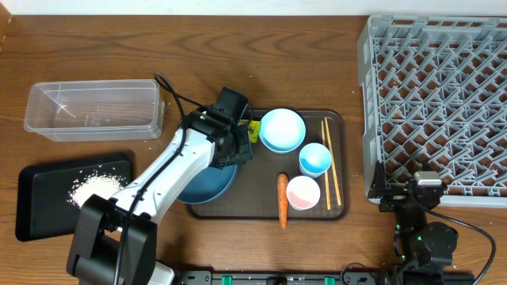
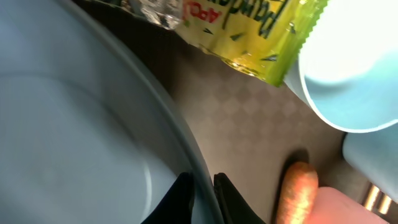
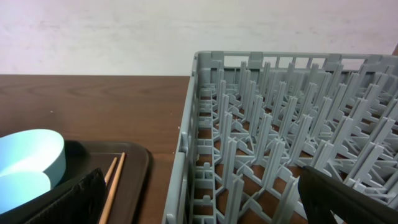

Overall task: Sort waste into correct bins and load items into the dishwasher rack
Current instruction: 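Bring the emptied blue bowl back onto the brown tray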

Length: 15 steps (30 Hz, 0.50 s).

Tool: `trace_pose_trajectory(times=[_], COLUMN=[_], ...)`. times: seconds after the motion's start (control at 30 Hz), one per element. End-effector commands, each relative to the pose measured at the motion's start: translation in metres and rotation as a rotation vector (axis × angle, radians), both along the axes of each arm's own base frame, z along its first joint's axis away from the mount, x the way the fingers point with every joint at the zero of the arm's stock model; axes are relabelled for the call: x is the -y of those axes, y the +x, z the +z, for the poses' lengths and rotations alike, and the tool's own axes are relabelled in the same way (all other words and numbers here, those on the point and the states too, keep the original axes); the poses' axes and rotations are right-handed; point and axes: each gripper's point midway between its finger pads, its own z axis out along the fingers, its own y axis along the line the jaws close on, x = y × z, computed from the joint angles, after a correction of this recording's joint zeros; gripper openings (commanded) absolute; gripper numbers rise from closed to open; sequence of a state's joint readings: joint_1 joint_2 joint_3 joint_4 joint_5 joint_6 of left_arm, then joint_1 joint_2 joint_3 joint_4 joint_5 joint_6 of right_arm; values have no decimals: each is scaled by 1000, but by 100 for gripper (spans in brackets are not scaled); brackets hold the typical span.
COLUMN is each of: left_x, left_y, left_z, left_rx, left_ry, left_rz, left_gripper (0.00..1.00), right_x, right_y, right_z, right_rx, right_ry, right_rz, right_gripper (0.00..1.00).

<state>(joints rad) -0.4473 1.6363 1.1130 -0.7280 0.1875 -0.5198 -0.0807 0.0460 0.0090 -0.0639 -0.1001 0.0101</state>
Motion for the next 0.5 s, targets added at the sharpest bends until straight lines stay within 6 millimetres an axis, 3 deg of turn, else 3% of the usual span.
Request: trace_pose_trajectory(times=[0.0, 0.07, 0.17, 0.23, 0.47], left_x=[11, 14, 14, 13, 8], left_y=[-5, -7, -9, -11, -25], left_z=[0, 1, 0, 0, 0], left_rx=[-31, -41, -50, -58, -112], left_ry=[-53, -72, -72, -68, -55], left_rz=[-18, -23, -23, -22, -22], left_gripper=[16, 17, 36, 43, 43], right_x=[-2, -2, -2, -2, -2], right_y=[0, 0, 0, 0, 0], right_z=[-2, -2, -2, -2, -2], right_rx=[-6, -6, -6, -6, -6], right_ry=[-7, -7, -7, -7, -7], right_rz=[8, 8, 8, 8, 8], right_gripper=[99, 99, 99, 99, 99])
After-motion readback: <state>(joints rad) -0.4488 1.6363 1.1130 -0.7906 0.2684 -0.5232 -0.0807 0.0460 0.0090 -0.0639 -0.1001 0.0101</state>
